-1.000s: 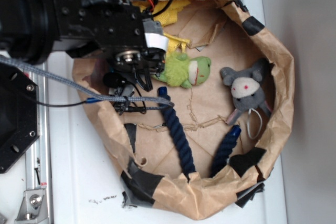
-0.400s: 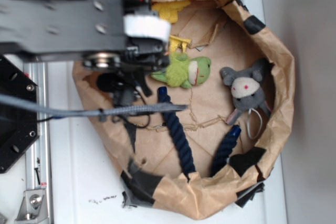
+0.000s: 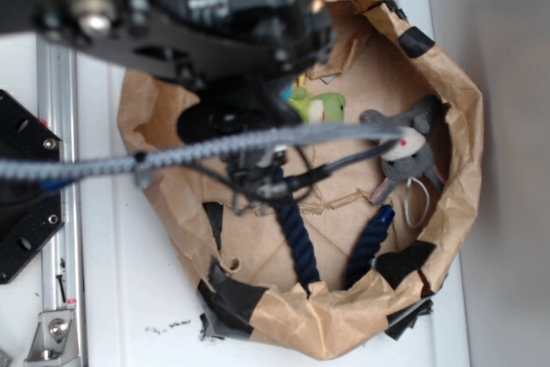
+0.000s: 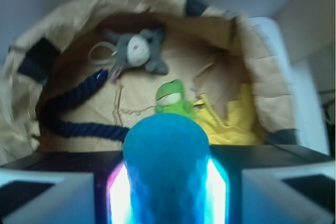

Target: Grab the blue ball.

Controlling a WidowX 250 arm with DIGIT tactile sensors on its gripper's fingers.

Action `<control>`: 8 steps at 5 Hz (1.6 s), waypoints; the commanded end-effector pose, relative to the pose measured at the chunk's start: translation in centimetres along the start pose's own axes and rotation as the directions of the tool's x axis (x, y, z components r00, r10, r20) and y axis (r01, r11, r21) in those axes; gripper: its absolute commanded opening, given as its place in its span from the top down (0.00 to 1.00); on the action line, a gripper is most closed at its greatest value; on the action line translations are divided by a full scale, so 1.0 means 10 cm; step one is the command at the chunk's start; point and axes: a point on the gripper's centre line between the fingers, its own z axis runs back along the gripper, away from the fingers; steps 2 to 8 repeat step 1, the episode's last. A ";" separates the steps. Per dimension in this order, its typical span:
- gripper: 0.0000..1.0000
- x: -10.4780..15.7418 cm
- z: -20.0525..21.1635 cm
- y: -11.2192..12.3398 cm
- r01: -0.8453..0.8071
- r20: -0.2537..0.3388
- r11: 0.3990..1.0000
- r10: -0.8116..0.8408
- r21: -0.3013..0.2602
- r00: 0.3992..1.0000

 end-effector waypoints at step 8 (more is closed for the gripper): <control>1.00 -0.09 -0.06 -0.07 -0.045 0.037 0.999 0.044 0.025 0.998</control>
